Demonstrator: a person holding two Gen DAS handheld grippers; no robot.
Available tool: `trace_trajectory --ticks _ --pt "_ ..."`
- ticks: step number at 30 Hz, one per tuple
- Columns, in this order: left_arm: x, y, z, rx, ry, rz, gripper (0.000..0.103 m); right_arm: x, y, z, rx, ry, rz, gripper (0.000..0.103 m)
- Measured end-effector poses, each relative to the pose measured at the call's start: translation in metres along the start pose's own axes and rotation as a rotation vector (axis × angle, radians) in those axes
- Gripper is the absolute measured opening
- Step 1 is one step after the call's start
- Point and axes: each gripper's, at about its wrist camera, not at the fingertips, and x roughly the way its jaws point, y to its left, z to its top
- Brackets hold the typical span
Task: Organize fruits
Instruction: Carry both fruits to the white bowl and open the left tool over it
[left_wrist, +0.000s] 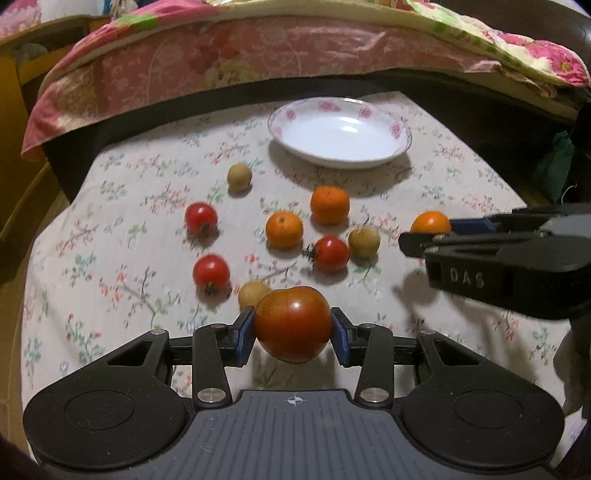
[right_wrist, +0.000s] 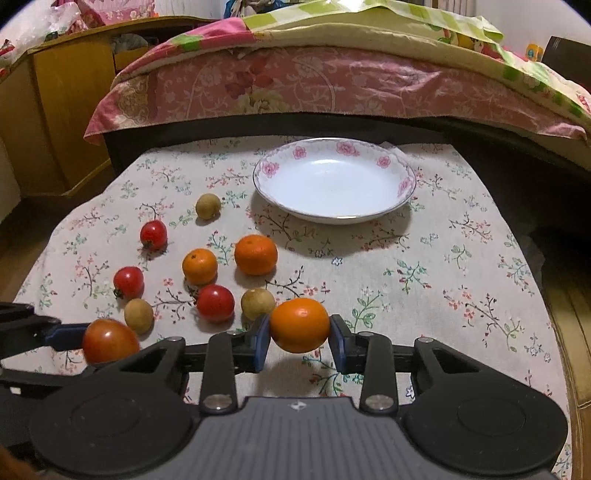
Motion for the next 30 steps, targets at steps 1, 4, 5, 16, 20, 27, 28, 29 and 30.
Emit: trace_trajectory --ticks 1,4,5,16,20,27,28,29,30 --pt "0.0 0.0 0.003 -0.002 -0.005 -0.005 0.05 -0.001 0.0 0.001 0.003 -0.002 0.001 0.034" --pt "0.0 -0.001 0.011 -0.003 -0.021 -0.013 0.05 -0.003 -0.004 0.006 0.027 -0.005 0.012 0.034" --pt "0.0 -0.001 0.014 -0.003 -0.025 -0.016 0.05 -0.004 -0.005 0.008 0.034 -0.009 0.013 0.034" --pt "0.005 -0.004 0.043 0.002 -0.083 -0.032 0.05 -0.01 -0.016 0.034 0.046 -0.056 -0.004 0.034" --pt "0.009 -0.004 0.053 0.001 -0.096 -0.036 0.05 -0.009 -0.017 0.042 0.037 -0.066 -0.012 0.034" --pt "0.021 -0.003 0.074 -0.011 -0.112 -0.042 0.05 0.002 -0.022 0.055 0.042 -0.071 -0.013 0.034" --pt "0.022 -0.003 0.076 -0.012 -0.114 -0.043 0.05 0.004 -0.024 0.058 0.046 -0.072 -0.013 0.034" --pt "0.025 -0.003 0.079 -0.013 -0.114 -0.043 0.05 0.005 -0.026 0.059 0.049 -0.073 -0.013 0.034" --pt "0.026 -0.003 0.082 -0.012 -0.116 -0.043 0.05 0.007 -0.028 0.061 0.052 -0.074 -0.014 0.034"
